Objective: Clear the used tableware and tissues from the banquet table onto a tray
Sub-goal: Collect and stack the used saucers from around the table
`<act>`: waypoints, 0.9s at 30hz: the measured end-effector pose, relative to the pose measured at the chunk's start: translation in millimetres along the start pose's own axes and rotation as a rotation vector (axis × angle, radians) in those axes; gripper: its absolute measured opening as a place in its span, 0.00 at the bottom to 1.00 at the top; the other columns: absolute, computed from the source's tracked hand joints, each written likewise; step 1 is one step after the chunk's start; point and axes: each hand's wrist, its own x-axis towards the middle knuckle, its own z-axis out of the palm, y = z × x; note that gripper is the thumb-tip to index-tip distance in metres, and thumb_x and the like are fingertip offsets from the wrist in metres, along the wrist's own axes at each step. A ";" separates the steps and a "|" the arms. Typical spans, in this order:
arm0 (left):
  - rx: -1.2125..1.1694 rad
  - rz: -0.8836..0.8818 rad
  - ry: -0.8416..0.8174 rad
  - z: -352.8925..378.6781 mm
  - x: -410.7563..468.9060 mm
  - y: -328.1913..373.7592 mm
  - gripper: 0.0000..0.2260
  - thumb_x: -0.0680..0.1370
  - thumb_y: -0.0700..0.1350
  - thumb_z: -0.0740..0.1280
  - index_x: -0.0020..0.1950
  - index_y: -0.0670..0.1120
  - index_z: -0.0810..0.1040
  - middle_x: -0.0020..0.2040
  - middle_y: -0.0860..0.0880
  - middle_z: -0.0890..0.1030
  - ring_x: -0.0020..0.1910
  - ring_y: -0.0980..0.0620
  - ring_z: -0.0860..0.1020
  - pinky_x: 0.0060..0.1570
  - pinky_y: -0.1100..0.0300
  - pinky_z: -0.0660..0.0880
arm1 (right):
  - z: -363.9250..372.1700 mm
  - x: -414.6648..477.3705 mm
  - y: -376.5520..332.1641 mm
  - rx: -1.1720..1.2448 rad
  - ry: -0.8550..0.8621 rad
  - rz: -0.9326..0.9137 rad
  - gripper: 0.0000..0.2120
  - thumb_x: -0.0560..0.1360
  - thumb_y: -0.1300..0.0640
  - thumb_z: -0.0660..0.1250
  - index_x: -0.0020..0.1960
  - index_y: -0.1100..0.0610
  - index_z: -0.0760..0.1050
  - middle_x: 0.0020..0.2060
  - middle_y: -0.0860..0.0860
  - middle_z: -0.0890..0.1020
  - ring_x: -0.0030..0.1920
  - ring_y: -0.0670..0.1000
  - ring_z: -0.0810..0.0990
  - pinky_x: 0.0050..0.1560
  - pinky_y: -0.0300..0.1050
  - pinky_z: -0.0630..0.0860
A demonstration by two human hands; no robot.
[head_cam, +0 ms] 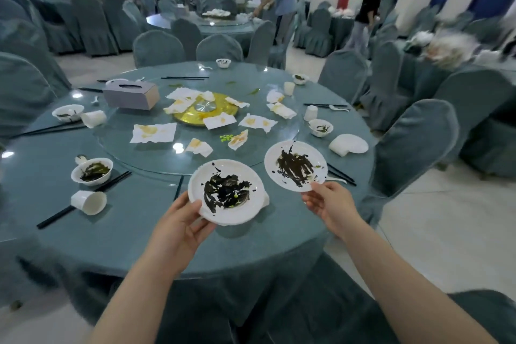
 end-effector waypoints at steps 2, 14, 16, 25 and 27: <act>0.009 -0.004 -0.038 4.0 -18.5 -1.3 0.12 0.79 0.37 0.62 0.59 0.48 0.76 0.49 0.45 0.85 0.42 0.48 0.84 0.41 0.55 0.82 | -6.7 -34.0 -8.0 0.018 -0.017 -0.020 0.05 0.78 0.63 0.65 0.46 0.61 0.69 0.29 0.56 0.83 0.27 0.48 0.81 0.27 0.38 0.77; 0.027 -0.131 -0.287 73.4 -109.9 -35.3 0.17 0.79 0.36 0.62 0.67 0.47 0.72 0.47 0.44 0.85 0.41 0.46 0.85 0.34 0.56 0.81 | -59.2 -211.3 -44.9 -0.238 0.038 -0.116 0.06 0.77 0.60 0.67 0.44 0.59 0.71 0.28 0.54 0.82 0.26 0.47 0.78 0.27 0.38 0.75; 0.029 -0.172 -0.323 89.7 -122.1 -46.1 0.15 0.79 0.36 0.63 0.65 0.48 0.74 0.47 0.44 0.85 0.41 0.46 0.85 0.33 0.56 0.80 | -74.6 -230.5 -46.6 -0.255 0.078 -0.119 0.06 0.77 0.60 0.68 0.46 0.61 0.72 0.28 0.54 0.82 0.26 0.47 0.78 0.30 0.39 0.76; 0.121 -0.259 -0.499 165.3 -158.9 -108.4 0.11 0.79 0.38 0.63 0.58 0.50 0.76 0.47 0.44 0.85 0.42 0.48 0.85 0.36 0.56 0.81 | -168.2 -261.9 -42.0 -0.288 0.267 -0.126 0.07 0.78 0.59 0.66 0.55 0.54 0.74 0.44 0.57 0.83 0.33 0.51 0.80 0.31 0.40 0.75; 0.158 -0.266 -0.521 190.4 -161.2 -127.8 0.10 0.79 0.38 0.63 0.58 0.49 0.76 0.47 0.44 0.85 0.43 0.48 0.85 0.36 0.56 0.81 | -195.9 -262.4 -45.0 -0.267 0.268 -0.117 0.09 0.78 0.60 0.65 0.57 0.52 0.73 0.48 0.57 0.83 0.33 0.50 0.82 0.33 0.42 0.77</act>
